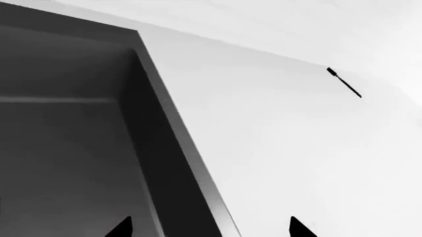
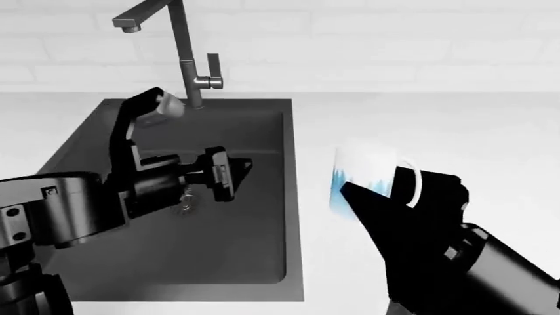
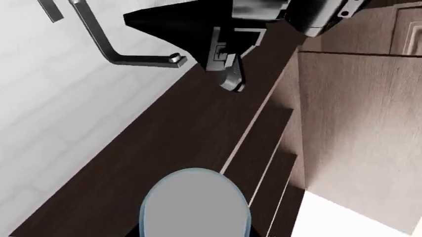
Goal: A wet mug is on the counter and needs to be dried. Pick it up and place it upside down in the open cabinet.
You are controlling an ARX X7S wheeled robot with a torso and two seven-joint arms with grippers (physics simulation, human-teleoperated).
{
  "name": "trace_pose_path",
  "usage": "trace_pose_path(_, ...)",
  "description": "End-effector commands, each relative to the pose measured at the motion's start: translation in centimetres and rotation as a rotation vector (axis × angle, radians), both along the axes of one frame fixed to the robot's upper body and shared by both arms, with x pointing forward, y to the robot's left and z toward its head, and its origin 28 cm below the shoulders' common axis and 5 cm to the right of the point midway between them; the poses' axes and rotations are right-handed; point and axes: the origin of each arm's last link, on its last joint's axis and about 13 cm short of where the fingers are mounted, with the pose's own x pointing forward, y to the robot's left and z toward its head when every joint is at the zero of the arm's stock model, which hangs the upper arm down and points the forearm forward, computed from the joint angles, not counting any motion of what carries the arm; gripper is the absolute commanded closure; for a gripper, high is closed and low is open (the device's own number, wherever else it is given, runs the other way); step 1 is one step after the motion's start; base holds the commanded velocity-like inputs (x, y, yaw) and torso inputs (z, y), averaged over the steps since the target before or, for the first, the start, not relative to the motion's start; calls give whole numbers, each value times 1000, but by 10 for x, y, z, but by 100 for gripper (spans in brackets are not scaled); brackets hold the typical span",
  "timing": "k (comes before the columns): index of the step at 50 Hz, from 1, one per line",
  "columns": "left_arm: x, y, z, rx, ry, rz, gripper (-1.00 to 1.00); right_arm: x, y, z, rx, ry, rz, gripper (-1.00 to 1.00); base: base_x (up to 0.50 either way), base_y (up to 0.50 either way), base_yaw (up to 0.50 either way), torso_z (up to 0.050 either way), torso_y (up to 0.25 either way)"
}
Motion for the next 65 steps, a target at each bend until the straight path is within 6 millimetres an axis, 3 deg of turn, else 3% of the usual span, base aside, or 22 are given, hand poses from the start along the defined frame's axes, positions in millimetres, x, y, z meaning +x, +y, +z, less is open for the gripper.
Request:
trace_pose_path(1, 4, 3, 20, -13, -30, -97, -100, -6, 6, -6, -145, -107, 47, 100, 0, 0, 0, 0, 0)
trace_pose_path(23, -20, -1, 33, -37, -102, -239, -100, -5, 6, -7, -133, -98, 53, 100, 0, 0, 0, 0, 0)
trace_pose_path(31, -47, -1, 44, -70, -123, -280, -100, 3, 6, -8, -128, -81, 44, 100, 0, 0, 0, 0, 0)
trace_pose_path(50, -42, -10, 52, -122, -103, -413, -100, 1, 9, -13, -127, -77, 67, 100, 0, 0, 0, 0, 0)
trace_pose_path(65, -63, -12, 51, -147, -145, -518, -100, 10, 7, -13, -114, -62, 47, 100, 0, 0, 0, 0, 0)
